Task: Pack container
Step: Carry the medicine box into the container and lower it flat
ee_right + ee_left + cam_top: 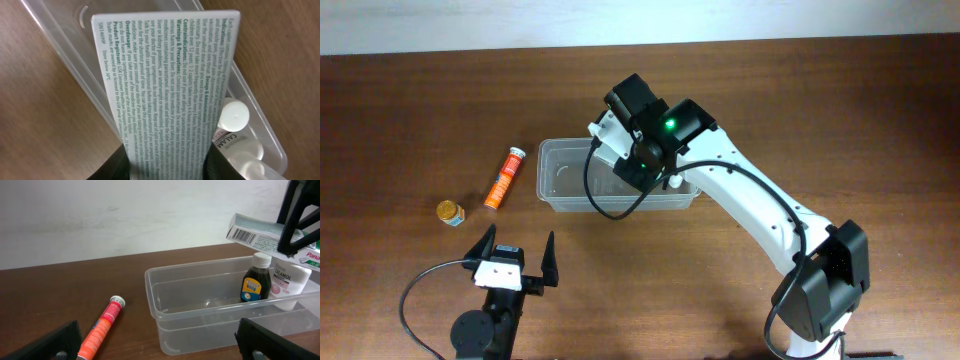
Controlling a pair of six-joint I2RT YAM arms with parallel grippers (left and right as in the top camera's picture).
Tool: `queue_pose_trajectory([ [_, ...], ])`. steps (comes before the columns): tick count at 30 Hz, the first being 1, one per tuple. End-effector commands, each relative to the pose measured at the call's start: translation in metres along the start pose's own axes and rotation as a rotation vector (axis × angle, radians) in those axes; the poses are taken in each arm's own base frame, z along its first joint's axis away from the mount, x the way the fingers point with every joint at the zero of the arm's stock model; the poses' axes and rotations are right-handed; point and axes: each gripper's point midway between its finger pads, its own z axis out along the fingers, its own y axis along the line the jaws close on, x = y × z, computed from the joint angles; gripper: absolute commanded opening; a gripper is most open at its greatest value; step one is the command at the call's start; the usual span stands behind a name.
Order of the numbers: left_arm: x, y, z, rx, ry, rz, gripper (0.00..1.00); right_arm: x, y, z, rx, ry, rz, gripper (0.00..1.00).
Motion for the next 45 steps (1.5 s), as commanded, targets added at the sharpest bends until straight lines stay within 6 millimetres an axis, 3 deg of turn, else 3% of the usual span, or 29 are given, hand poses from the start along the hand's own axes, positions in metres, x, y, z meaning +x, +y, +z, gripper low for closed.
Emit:
queue_pose_trajectory([
  [1, 0.002, 0.001, 0.000, -0.004, 0.000, 0.015, 0.99, -0.004, -0.004, -0.003, 0.031, -0.007, -0.031, 0.36],
  [5, 0.002, 0.001, 0.000, -0.004, 0.000, 0.015, 0.99, -0.004, -0.005, -0.003, 0.031, -0.007, -0.071, 0.43],
  [14, 0.002, 0.001, 0.000, -0.004, 0.000, 0.015, 0.99, -0.002, -0.004, -0.003, 0.029, 0.001, -0.257, 0.45],
  [28, 0.002, 0.001, 0.000, -0.004, 0.000, 0.015, 0.99, 0.000, -0.002, -0.003, 0.020, 0.008, -0.264, 0.45],
  [35, 0.002, 0.001, 0.000, -0.004, -0.001, 0.015, 0.99, 0.003, 0.000, -0.003, 0.006, 0.021, -0.210, 0.48],
  [45, 0.002, 0.001, 0.000, -0.004, -0.001, 0.015, 0.99, 0.034, 0.021, -0.006, -0.092, 0.139, 0.027, 0.47],
])
